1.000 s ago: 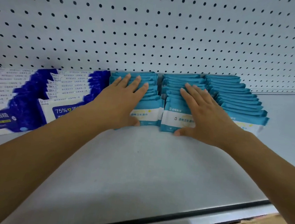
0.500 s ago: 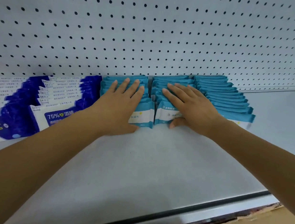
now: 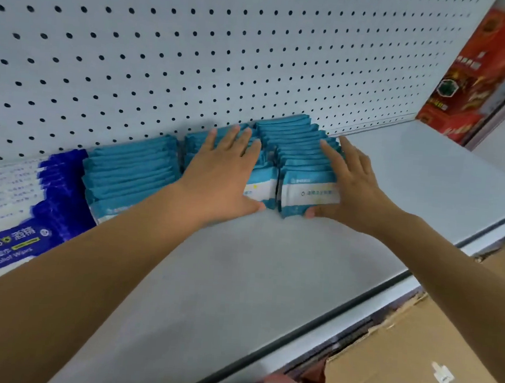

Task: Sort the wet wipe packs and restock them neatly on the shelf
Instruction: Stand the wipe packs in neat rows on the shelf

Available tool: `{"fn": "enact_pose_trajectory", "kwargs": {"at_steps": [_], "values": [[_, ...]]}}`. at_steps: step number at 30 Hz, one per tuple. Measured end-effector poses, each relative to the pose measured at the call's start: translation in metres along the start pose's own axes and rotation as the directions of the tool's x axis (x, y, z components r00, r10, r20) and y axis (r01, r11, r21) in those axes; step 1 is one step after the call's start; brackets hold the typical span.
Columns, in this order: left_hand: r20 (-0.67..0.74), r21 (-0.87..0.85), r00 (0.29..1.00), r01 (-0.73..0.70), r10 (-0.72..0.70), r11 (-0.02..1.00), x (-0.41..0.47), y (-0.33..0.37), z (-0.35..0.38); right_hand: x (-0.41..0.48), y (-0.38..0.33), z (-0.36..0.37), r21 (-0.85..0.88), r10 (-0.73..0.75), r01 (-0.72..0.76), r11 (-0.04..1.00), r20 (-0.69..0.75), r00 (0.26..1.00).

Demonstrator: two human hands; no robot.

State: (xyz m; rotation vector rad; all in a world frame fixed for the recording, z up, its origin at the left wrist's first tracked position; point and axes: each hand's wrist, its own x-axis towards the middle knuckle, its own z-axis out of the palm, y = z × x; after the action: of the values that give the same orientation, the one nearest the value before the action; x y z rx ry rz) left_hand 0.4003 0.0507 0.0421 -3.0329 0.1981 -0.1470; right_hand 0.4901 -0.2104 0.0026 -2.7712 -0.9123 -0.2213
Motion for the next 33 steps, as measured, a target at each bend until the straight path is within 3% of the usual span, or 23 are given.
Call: {"fn": "enact_pose_trajectory", "kwargs": {"at_steps": [2,9,12,14,16,19,21,25,33], "values": [[-0.030,-0.004,0.999,-0.032,0.032,0.999,0.009,0.014,0.000,0.006,0.002,0.004,0.135,0.046,-0.047,0.990,0.015,0.999],[-0.031,-0.009,0.995,-0.095,0.094,0.995,0.039,0.039,0.008,0.022,0.015,0.018,0.305,-0.096,0.122,0.944,-0.101,0.990],[-0.046,-0.052,0.993,-0.109,0.106,0.993,0.044,0.040,0.011,0.019,0.024,0.016,0.499,-0.037,0.096,0.862,-0.127,0.991],[-0.050,-0.061,0.993,-0.106,0.103,0.993,0.045,0.039,0.012,0.018,0.024,0.007,0.691,0.120,-0.046,0.722,-0.059,0.991],[-0.039,-0.064,0.995,-0.098,0.096,0.993,0.048,0.040,0.011,0.028,0.020,0.000,0.839,0.272,-0.230,0.493,0.102,0.957],[-0.032,-0.055,0.997,-0.078,0.076,0.995,0.055,0.045,0.008,0.057,0.018,-0.004,0.931,0.297,-0.344,0.125,0.295,0.908],[0.004,-0.041,0.999,-0.052,0.052,0.998,0.061,0.050,0.006,0.074,0.019,-0.006,0.926,0.266,-0.378,0.004,0.363,0.893],[0.077,-0.009,0.997,-0.010,0.011,1.000,0.073,0.057,0.005,0.094,0.023,-0.004,0.906,0.222,-0.423,0.008,0.411,0.884],[0.090,-0.026,0.996,-0.001,0.004,1.000,0.064,0.043,0.007,0.100,0.000,0.000,0.915,0.104,-0.397,-0.077,0.403,0.909]]}}
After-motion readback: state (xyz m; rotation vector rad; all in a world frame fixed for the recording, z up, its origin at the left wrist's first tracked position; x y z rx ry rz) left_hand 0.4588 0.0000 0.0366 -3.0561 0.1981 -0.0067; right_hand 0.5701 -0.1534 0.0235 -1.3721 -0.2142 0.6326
